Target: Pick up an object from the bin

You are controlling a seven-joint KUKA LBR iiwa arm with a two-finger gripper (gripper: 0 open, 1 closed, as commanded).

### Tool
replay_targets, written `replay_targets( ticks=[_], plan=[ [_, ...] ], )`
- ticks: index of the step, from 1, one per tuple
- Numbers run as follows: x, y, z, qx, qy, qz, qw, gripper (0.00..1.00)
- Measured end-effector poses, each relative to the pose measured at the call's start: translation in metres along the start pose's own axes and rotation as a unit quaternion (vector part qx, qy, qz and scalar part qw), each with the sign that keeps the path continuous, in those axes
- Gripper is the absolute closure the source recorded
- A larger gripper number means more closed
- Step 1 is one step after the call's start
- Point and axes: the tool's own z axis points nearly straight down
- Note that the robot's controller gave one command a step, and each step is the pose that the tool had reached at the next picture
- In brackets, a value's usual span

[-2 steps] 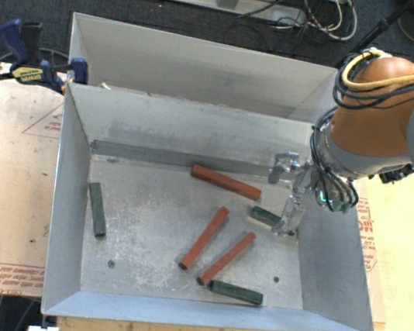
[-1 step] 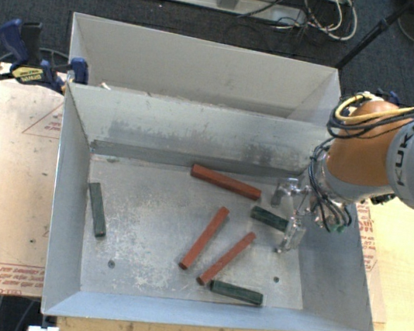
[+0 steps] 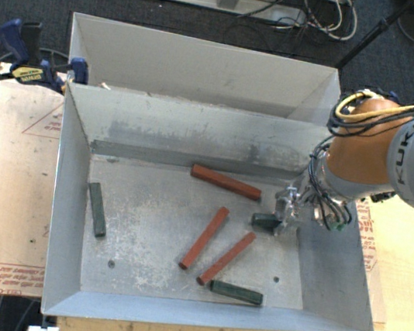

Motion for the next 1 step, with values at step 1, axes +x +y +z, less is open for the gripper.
replay_targets(
  ticks=[1],
  plan=[
    [-0.021,0.0241,-0.1443,0.001,-0.0062,-0.076,0.9971,1.0]
  ],
)
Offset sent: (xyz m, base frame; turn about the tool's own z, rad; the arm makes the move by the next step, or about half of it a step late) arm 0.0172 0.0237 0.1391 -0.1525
